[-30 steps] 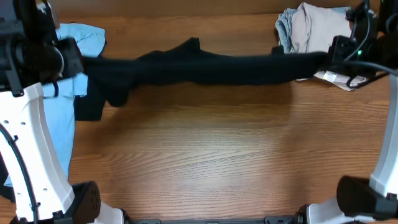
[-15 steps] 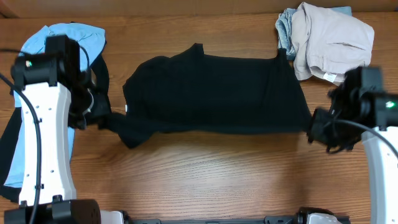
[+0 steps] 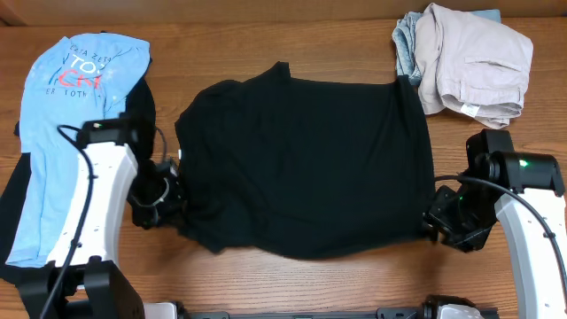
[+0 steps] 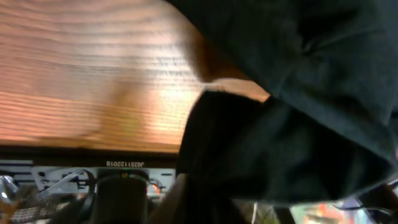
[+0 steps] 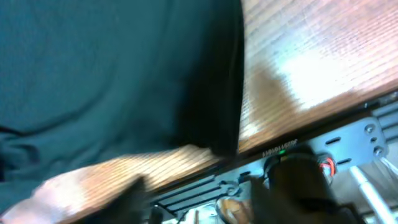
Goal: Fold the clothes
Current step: 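Release the black t-shirt and move both grippers to its lower corners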
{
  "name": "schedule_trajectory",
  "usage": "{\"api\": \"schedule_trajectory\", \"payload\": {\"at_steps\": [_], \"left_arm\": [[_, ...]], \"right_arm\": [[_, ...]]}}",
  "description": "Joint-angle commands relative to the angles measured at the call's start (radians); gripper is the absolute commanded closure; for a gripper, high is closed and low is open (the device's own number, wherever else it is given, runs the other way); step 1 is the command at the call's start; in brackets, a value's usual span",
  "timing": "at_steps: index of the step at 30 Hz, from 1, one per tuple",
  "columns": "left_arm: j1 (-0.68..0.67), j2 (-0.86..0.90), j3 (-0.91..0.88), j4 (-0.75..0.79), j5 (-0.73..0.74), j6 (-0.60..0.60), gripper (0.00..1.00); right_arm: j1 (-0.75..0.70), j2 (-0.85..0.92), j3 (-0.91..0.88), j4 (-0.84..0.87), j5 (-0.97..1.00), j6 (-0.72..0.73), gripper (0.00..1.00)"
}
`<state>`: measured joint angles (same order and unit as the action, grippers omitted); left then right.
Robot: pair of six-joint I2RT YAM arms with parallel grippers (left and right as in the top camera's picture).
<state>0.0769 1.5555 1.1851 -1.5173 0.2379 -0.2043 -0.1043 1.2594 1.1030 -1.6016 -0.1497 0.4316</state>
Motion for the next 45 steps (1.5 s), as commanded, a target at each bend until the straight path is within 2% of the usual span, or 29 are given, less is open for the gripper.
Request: {"api": "schedule_trajectory", "payload": {"at_steps": [1, 4, 7, 18, 26, 32, 35, 42, 45], "left_arm": [[-0.028, -0.013, -0.040, 0.008, 0.014, -0.002, 0.67], [-0.046, -0.013, -0.045, 0.013, 0.014, -0.002, 0.48], [-0.053, -0.013, -0.045, 0.016, 0.014, -0.002, 0.41], [-0.011, -0.013, 0.016, 0.037, -0.092, -0.066, 0.41], [0.011, -0.016, 0.190, 0.035, -0.084, -0.033, 0.41], [-0.065, -0.088, 0.337, -0.051, -0.047, -0.021, 0.41], [-0.180, -0.171, 0.311, -0.074, -0.064, -0.125, 0.42], [-0.646, -0.425, 0.100, -0.055, -0.285, -0.620, 0.41], [-0.840, -0.487, -0.063, 0.039, -0.296, -0.779, 0.49]], "right_arm": [[-0.002, -0.021, -0.003, -0.009, -0.001, 0.017, 0.31], [-0.002, -0.021, -0.003, -0.005, -0.001, 0.014, 0.30], [-0.002, -0.021, -0.003, 0.013, -0.001, 0.014, 0.29], [-0.002, -0.020, -0.002, 0.157, -0.039, -0.003, 0.29], [0.023, -0.021, -0.002, 0.248, -0.114, -0.130, 0.30], [0.105, -0.020, -0.002, 0.320, -0.114, -0.145, 0.30], [0.122, -0.020, -0.003, 0.359, -0.114, -0.145, 0.30], [0.122, -0.019, -0.003, 0.397, -0.114, -0.168, 0.28], [0.122, -0.019, -0.003, 0.399, -0.114, -0.175, 0.28]]}}
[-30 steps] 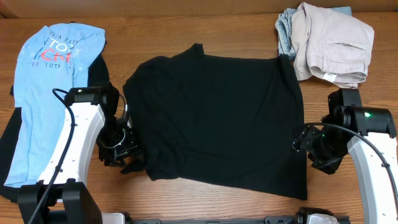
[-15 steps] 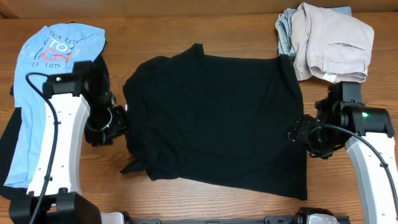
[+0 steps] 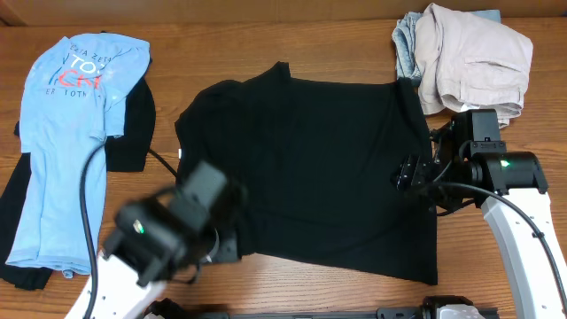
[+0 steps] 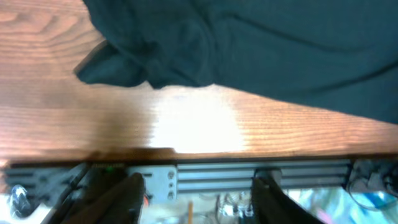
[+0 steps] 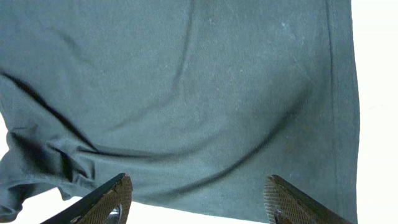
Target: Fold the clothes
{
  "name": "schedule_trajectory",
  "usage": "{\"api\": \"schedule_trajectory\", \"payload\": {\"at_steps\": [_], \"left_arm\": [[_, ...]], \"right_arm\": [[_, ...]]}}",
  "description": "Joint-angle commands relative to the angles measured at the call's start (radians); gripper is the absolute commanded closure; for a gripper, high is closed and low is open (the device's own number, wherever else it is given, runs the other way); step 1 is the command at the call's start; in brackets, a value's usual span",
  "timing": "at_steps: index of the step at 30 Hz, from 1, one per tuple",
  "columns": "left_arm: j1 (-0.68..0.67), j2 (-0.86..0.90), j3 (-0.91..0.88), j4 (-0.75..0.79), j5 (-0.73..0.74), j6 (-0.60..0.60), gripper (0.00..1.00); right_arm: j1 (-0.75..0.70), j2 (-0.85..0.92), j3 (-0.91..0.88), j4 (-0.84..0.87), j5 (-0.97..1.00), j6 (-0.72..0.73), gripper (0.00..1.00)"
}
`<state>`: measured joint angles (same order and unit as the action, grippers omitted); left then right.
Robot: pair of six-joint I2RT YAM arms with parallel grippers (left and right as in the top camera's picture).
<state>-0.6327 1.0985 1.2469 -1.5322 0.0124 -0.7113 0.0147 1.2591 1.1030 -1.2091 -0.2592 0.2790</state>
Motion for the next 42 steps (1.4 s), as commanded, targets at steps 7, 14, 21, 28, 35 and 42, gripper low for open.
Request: {"api": "schedule_trajectory", "payload": {"at_steps": [7, 14, 21, 28, 35, 42], "left_arm": [[-0.262, 0.081, -0.284, 0.228, -0.072, -0.336, 0.53], [-0.191, 0.346, -0.298, 0.235, -0.081, -0.312, 0.55], [-0.053, 0.525, -0.298, 0.267, -0.097, -0.310, 0.64], [0.106, 0.544, -0.298, 0.423, -0.098, -0.125, 0.72], [0.117, 0.549, -0.298, 0.512, -0.109, -0.021, 0.78], [0.144, 0.557, -0.347, 0.500, -0.066, -0.030, 0.85]], "right_arm": [[0.003, -0.019, -0.003, 0.006, -0.005, -0.022, 0.28], [0.003, -0.019, -0.003, 0.010, -0.005, -0.022, 0.28], [0.003, -0.019, -0.003, 0.013, -0.004, -0.023, 0.28], [0.003, -0.019, -0.003, 0.024, -0.004, -0.026, 0.28], [0.003, -0.019, -0.003, 0.029, -0.004, -0.026, 0.27], [0.003, -0.019, -0.003, 0.030, 0.003, -0.026, 0.27]]}}
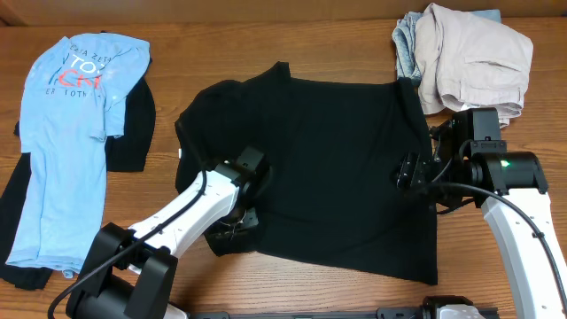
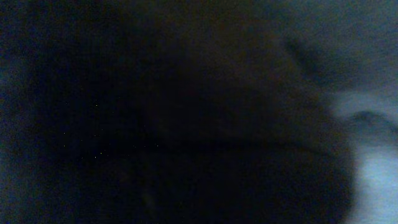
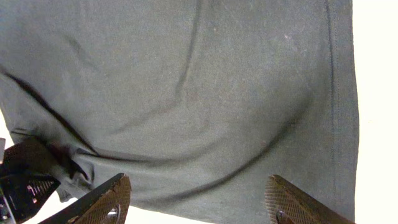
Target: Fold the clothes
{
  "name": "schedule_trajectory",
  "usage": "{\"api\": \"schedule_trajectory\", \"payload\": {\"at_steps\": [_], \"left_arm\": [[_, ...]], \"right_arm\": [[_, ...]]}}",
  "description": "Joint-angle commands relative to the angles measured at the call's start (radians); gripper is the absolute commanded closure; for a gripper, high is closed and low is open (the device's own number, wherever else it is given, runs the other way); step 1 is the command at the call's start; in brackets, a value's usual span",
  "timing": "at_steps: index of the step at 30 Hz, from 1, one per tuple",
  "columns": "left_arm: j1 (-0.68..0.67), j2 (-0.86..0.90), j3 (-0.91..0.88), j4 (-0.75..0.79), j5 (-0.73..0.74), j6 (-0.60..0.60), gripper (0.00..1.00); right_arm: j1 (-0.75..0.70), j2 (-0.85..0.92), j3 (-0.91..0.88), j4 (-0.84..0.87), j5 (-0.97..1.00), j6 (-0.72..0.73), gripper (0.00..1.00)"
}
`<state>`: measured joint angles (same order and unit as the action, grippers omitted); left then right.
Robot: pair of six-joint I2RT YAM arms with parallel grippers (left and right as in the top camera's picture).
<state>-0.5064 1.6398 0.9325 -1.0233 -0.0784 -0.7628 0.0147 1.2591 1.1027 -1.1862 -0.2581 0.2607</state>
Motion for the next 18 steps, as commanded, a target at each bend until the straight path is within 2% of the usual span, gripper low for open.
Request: {"api": "schedule_trajectory", "payload": {"at_steps": [1, 7, 14, 18], "left_arm": [[0.020, 0.015, -0.040, -0.011, 0.035, 0.018, 0.86], [0.021, 0.015, -0.114, 0.052, 0.013, -0.072, 0.86], [0.022, 0.015, -0.211, 0.229, -0.009, -0.076, 0.86], [0.022, 0.015, -0.246, 0.261, 0.104, -0.087, 0.87]], "right_arm": [[0.003, -0.019, -0.002, 0.007, 0.006, -0.007, 0.27], [0.003, -0.019, -0.002, 0.008, 0.021, -0.013, 0.27], [0.003, -0.019, -0.002, 0.008, 0.022, -0.030, 0.27], [0.003, -0.019, -0.002, 0.008, 0.033, -0.030, 0.26]]}}
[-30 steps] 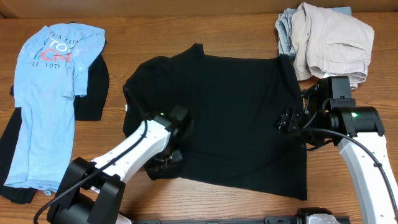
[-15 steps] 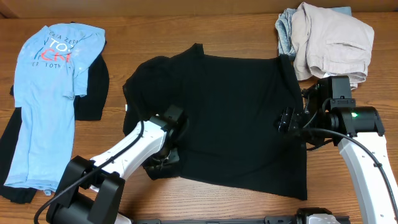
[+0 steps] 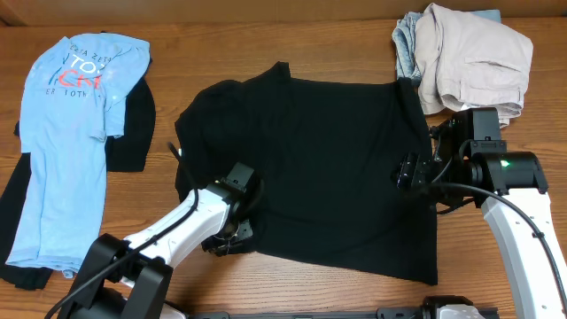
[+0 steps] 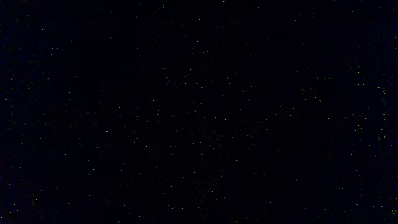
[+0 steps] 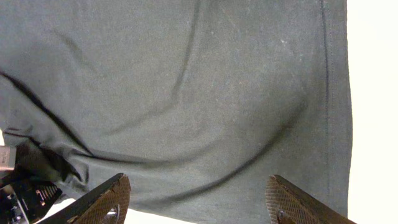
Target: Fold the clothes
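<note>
A black T-shirt (image 3: 319,159) lies spread flat in the middle of the table. My left gripper (image 3: 229,237) is pressed down on its lower-left corner, near the front hem. The left wrist view is wholly black, so the jaws are hidden. My right gripper (image 3: 413,174) hangs over the shirt's right side. In the right wrist view the shirt (image 5: 199,81) fills the picture, and the right gripper (image 5: 198,180) is open with nothing between its fingers (image 5: 102,199).
A light blue printed T-shirt (image 3: 71,115) lies at the far left on a dark garment (image 3: 135,124). A pile of beige trousers (image 3: 474,58) and denim (image 3: 405,42) sits at the back right. The table's front edge runs close to the shirt's hem.
My left gripper has shifted slightly left and toward the front edge on the shirt's lower-left corner, and its view has gone fully black. The right arm and the shirt have not moved.
Both grippers were low at the shirt's lower corners, the left one at bunched cloth. Then the hem lay drawn out flatter, the right gripper open over the right side and the left open near the front edge. After that the left gripper came down on the lower-left corner.
</note>
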{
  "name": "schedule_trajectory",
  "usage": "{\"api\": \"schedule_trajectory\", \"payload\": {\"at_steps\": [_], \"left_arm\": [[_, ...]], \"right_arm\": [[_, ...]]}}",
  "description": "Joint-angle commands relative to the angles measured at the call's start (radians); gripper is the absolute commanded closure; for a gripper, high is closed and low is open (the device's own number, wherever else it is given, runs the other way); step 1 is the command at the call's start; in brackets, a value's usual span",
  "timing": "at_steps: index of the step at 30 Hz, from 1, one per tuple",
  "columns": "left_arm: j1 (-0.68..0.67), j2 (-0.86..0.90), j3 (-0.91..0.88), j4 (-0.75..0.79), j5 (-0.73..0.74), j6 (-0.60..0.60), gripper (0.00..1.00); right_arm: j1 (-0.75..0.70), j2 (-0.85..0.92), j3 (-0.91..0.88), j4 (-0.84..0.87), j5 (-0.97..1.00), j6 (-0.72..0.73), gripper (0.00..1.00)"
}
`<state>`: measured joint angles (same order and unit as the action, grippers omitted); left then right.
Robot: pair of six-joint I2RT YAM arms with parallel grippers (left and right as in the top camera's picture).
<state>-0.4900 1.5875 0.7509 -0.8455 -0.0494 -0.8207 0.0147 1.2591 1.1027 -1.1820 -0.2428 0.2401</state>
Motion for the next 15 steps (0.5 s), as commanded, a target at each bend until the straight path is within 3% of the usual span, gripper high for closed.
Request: {"api": "schedule_trajectory", "payload": {"at_steps": [1, 7, 13, 15], "left_arm": [[0.005, 0.068, -0.070, 0.077, 0.107, -0.026, 0.87], [0.003, 0.068, -0.107, -0.065, 0.202, -0.024, 0.90], [-0.010, 0.068, -0.211, -0.089, 0.366, -0.024, 0.95], [-0.008, 0.067, -0.213, -0.104, 0.419, 0.025, 0.96]], "right_arm": [[0.003, -0.019, -0.002, 0.004, 0.021, -0.010, 0.26], [0.003, -0.019, -0.002, 0.019, 0.025, -0.010, 0.26], [0.003, -0.019, -0.002, 0.031, 0.025, -0.010, 0.25], [0.003, -0.019, -0.002, 0.030, 0.025, -0.013, 0.25]]}}
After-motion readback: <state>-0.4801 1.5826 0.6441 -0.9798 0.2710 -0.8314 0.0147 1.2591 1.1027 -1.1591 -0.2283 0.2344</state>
